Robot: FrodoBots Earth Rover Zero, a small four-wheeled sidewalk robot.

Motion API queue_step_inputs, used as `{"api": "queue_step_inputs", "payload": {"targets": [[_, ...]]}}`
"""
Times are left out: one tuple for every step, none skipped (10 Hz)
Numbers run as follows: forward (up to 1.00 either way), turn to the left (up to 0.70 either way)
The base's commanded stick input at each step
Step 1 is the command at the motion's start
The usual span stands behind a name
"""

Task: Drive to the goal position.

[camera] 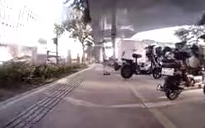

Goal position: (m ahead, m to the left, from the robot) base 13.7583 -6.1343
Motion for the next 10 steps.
{"api": "queue_step_inputs", "payload": {"targets": [[0.45,0.0],[0.45,0.0],[0.45,0.0],[0.45,0.0],[0.45,0.0],[0.45,0.0],[0.45,0.0],[0.45,0.0],[0.45,0.0],[0.45,0.0]]}}
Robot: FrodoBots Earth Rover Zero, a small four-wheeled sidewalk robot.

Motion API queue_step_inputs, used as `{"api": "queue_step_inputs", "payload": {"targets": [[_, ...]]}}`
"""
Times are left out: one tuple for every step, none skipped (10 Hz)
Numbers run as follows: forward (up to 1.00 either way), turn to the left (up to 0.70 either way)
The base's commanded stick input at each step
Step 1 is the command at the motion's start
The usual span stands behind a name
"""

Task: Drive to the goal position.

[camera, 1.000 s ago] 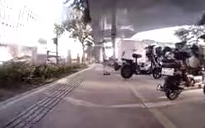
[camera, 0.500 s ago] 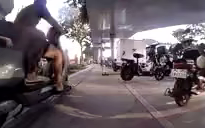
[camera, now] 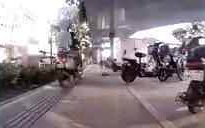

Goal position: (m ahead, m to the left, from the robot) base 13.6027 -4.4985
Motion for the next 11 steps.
{"api": "queue_step_inputs", "payload": {"targets": [[0.45,0.0],[0.45,0.0],[0.45,0.0],[0.45,0.0],[0.45,0.0],[0.45,0.0],[0.45,0.0],[0.45,0.0],[0.45,0.0],[0.45,0.0],[0.45,0.0]]}}
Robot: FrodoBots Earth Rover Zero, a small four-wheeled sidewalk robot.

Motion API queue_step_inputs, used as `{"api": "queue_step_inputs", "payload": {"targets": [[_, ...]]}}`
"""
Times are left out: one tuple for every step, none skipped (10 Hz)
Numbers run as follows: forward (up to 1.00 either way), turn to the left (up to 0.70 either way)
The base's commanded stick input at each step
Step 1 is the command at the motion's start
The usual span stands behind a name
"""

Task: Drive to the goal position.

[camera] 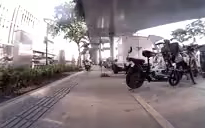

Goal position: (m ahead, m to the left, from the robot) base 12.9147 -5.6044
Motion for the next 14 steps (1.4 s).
{"api": "queue_step_inputs", "payload": {"targets": [[0.45,0.0],[0.45,0.0],[0.45,0.0],[0.45,0.0],[0.45,0.0],[0.45,0.0],[0.45,0.0],[0.45,0.0],[0.45,0.0],[0.45,0.0],[0.45,0.0],[0.45,0.0],[0.45,0.0],[0.45,0.0]]}}
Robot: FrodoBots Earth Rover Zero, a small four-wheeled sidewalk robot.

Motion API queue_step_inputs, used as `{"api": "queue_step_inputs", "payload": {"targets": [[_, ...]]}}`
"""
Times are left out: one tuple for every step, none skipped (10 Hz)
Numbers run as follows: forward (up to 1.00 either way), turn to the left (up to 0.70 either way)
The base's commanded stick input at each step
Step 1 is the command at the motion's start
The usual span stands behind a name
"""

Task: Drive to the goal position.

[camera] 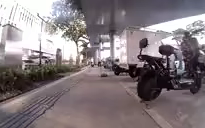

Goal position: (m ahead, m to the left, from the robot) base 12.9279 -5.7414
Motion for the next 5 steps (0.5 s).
{"api": "queue_step_inputs", "payload": {"targets": [[0.45,0.0],[0.45,0.0],[0.45,0.0],[0.45,0.0],[0.45,0.0]]}}
